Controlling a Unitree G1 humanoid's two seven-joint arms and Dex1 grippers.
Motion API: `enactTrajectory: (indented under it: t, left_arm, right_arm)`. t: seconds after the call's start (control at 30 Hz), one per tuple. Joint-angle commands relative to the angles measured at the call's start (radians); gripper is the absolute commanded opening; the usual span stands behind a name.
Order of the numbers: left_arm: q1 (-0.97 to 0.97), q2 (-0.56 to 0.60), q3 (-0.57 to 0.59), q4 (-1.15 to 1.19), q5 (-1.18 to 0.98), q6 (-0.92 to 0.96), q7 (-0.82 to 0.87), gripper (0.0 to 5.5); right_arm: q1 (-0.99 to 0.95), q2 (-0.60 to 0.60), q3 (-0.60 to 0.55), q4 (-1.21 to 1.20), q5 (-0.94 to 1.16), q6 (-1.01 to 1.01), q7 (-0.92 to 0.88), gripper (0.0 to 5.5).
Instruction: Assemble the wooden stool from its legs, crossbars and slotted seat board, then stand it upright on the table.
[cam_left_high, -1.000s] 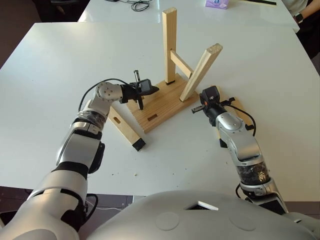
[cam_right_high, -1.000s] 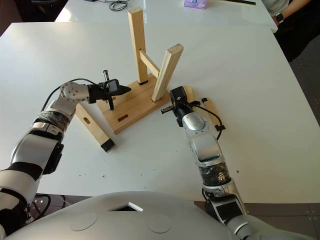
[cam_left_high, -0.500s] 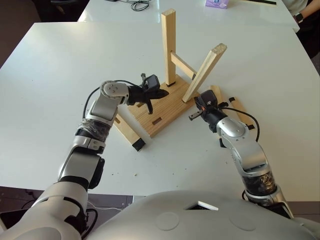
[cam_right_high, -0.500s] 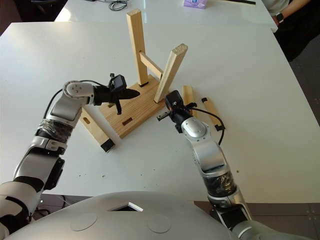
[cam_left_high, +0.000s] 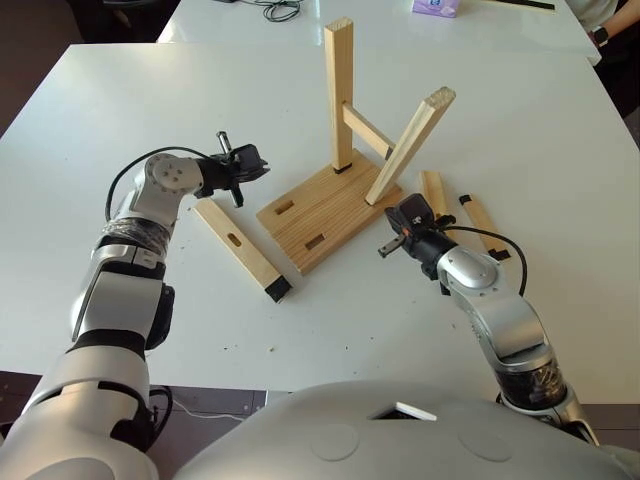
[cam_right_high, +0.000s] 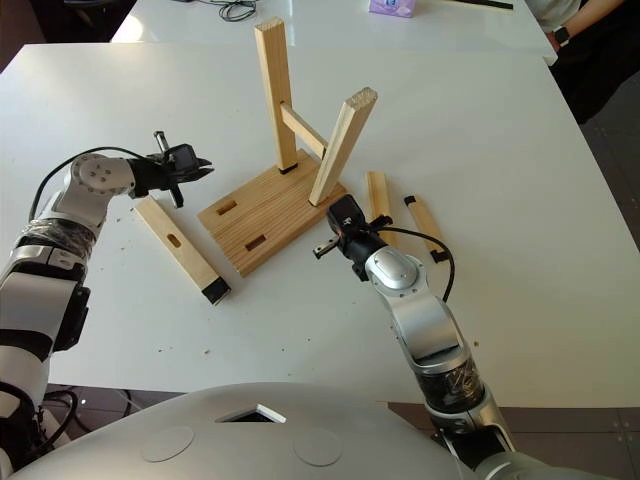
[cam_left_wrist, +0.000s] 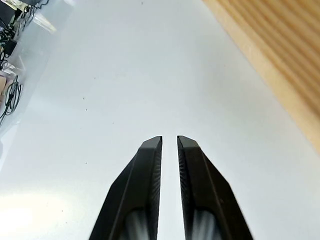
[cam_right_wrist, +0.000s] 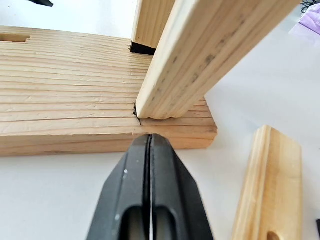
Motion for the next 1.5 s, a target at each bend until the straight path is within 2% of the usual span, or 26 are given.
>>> enactTrajectory:
  t: [0.03,0.13,0.27,0.47,0.6,0.83,1.13,1.4,1.5]
  left_arm:
    - [-0.024,-0.012,-0.034,0.076,0.057,-0.056,0.044,1.39]
    - [-0.01,-0.017,-0.052,0.085,0.065,-0.102,0.016,1.78]
    - [0.032,-0.008,-0.053,0.028,-0.003,-0.167,-0.165,2.37]
    - [0.118,0.015,-0.055,-0.191,-0.149,-0.13,-0.44,2.37]
    - [0.209,0.027,-0.056,-0.42,-0.232,-0.017,-0.531,2.37]
    - [0.329,0.035,-0.056,-0.723,-0.283,0.172,-0.54,2.37]
    - [0.354,0.028,-0.04,-0.758,-0.263,0.215,-0.48,2.37]
    - [0.371,0.068,0.026,-0.853,-0.316,0.276,-0.461,2.37]
    - [0.358,0.094,0.091,-0.911,-0.359,0.341,-0.437,2.37]
  right_arm:
    - [-0.007,-0.007,0.004,-0.013,0.001,0.013,0.011,0.0]
    - [-0.005,-0.016,0.007,-0.022,0.005,0.021,0.022,0.0]
    - [0.02,-0.027,0.013,-0.042,0.022,0.051,0.045,0.0]
    - [0.052,-0.043,0.059,-0.055,0.049,0.088,0.088,0.0]
    - [0.046,-0.032,0.076,-0.007,0.045,0.068,0.083,0.0]
    - [0.036,-0.065,0.039,0.016,0.042,0.052,0.086,0.0]
    - [0.065,-0.106,0.06,-0.068,0.048,0.091,0.108,0.0]
    - [0.021,-0.154,-0.046,-0.144,0.075,0.145,0.133,0.0]
    - [0.024,-0.181,-0.103,-0.188,0.092,0.168,0.147,0.0]
